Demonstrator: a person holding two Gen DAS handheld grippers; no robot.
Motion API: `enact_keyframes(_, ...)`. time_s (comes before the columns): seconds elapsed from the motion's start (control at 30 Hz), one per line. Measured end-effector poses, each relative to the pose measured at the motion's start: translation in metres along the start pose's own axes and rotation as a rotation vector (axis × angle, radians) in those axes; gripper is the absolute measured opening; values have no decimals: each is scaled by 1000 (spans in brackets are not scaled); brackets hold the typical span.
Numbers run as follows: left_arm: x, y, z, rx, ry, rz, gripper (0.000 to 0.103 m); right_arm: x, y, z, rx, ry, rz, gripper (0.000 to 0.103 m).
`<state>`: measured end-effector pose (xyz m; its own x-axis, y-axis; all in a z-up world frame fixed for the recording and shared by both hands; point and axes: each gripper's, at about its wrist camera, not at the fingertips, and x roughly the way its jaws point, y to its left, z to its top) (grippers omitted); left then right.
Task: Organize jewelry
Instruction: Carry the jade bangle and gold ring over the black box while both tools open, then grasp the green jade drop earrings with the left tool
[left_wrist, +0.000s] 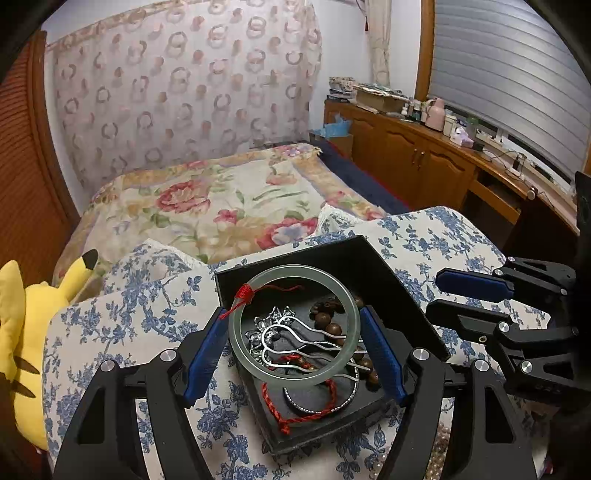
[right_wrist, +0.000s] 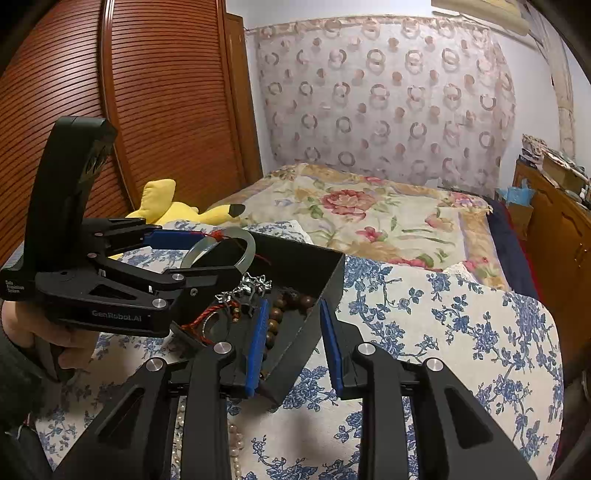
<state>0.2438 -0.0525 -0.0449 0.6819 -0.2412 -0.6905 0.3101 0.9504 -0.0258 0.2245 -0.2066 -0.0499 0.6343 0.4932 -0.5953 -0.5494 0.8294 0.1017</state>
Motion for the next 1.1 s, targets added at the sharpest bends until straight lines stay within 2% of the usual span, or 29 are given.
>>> enact_keyframes(0.5,-14,5,-7,-16,-30,6,70,-5,2,-2,-8,-7,-19,31)
enact_keyframes(0.8,-47,12,-46,-29,-21,9,70,-28,15,-7,-33,-21,-24,31)
enact_keyframes(1.1,-61,21,-89,-53,29,16,70,-39,31,-30,-31,17,-31,31)
